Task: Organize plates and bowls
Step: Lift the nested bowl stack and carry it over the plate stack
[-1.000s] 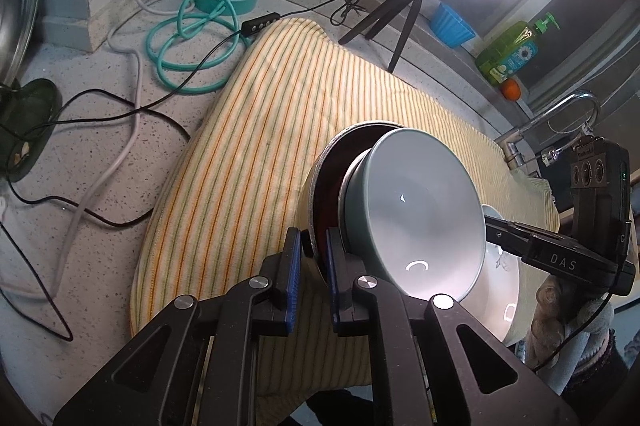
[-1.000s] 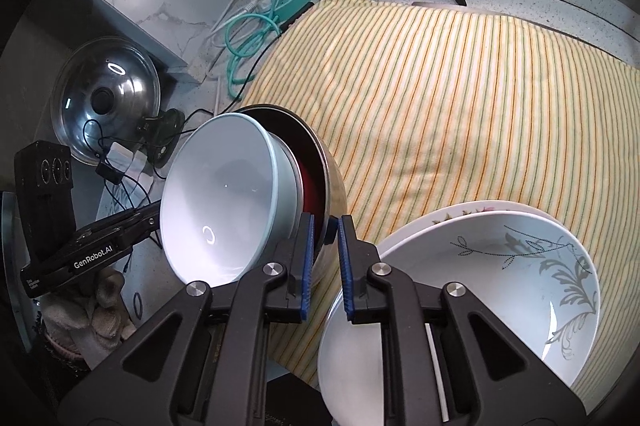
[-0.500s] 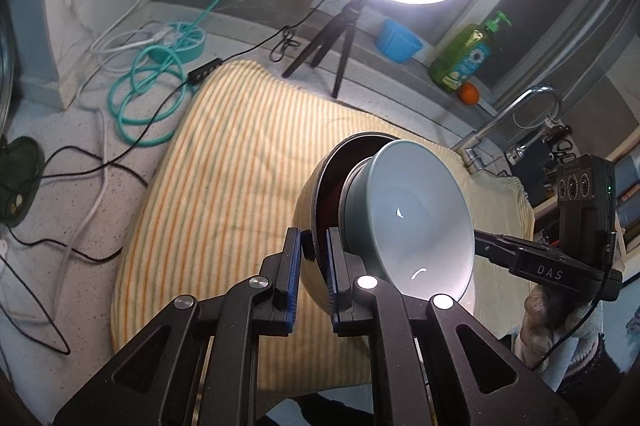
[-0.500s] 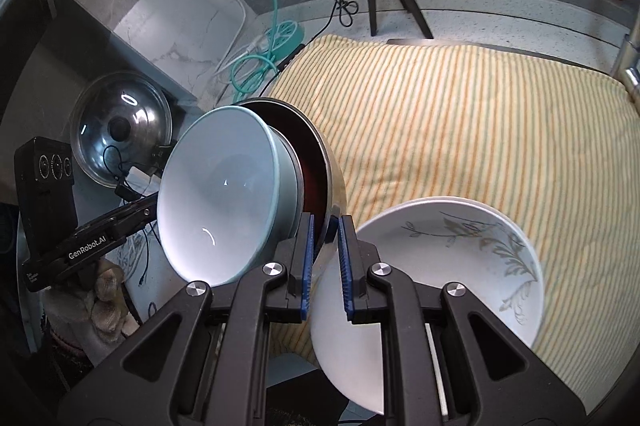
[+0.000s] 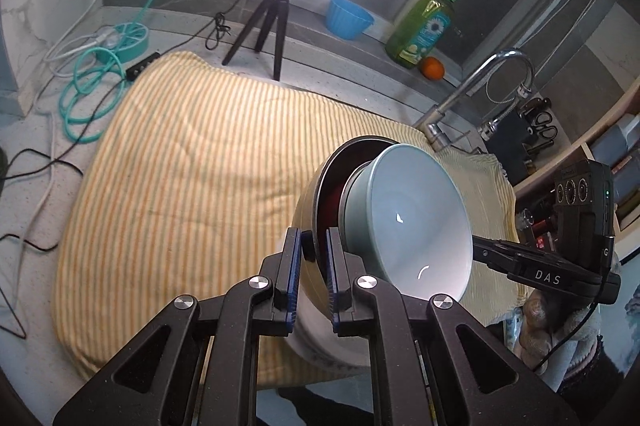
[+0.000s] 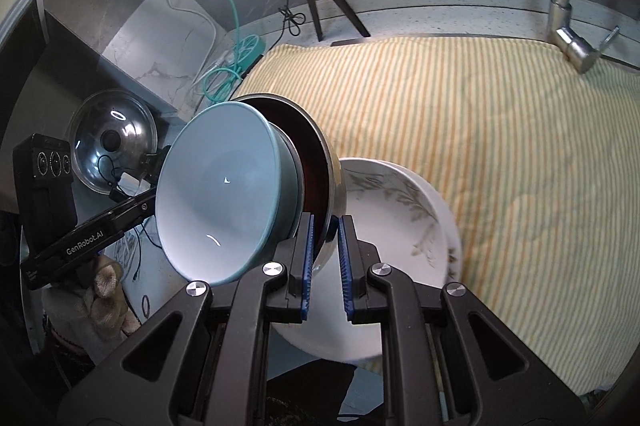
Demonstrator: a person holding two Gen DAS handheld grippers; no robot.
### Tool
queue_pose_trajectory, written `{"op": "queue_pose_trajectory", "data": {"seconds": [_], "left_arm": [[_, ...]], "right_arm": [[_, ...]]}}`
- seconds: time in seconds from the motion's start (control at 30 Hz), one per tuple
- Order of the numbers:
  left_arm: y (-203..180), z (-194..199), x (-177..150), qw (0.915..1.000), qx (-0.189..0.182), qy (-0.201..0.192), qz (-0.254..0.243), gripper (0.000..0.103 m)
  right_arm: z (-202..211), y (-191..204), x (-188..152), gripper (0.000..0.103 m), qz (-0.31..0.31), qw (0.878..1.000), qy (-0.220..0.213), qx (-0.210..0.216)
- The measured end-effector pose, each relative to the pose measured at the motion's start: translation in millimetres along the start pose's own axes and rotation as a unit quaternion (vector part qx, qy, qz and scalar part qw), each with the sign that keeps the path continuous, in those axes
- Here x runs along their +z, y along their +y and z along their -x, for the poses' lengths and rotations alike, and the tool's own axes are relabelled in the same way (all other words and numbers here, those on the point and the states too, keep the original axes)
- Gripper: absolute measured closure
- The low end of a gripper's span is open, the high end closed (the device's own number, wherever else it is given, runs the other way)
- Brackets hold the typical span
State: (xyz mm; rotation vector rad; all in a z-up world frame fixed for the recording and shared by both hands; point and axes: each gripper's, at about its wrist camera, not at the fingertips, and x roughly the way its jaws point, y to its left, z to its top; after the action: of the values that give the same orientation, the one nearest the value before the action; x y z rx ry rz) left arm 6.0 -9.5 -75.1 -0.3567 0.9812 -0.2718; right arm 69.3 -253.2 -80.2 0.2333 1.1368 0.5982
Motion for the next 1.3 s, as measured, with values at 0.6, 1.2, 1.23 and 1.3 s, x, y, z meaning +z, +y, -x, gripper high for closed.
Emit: {"op": "queue_pose_trajectory", "data": {"seconds": [0.6,1.2,1.23,1.3], "left_arm": [[-21,-28,-28,0.9992,0.01,0.034,0.021,0.094],[-19,-34,-28,0.9988,0.02,0.041,0.019,0.094],[-19,-33,-28,0.9988,0.021,0.039,0.02,0.093],[-18,-32,-27,0.9988,0.026,0.037,0.019,0.09]], "right_arm": [[-3,-34,-20,0.09,-0.007,1.0,0.027,-0.005],[-8,-40,-20,0.089,-0.005,1.0,0.031,-0.004],[-8,-40,-20,0.089,-0.005,1.0,0.03,-0.005],[-7,-39,-21,0.089,-0.004,1.0,0.029,-0.005]]}}
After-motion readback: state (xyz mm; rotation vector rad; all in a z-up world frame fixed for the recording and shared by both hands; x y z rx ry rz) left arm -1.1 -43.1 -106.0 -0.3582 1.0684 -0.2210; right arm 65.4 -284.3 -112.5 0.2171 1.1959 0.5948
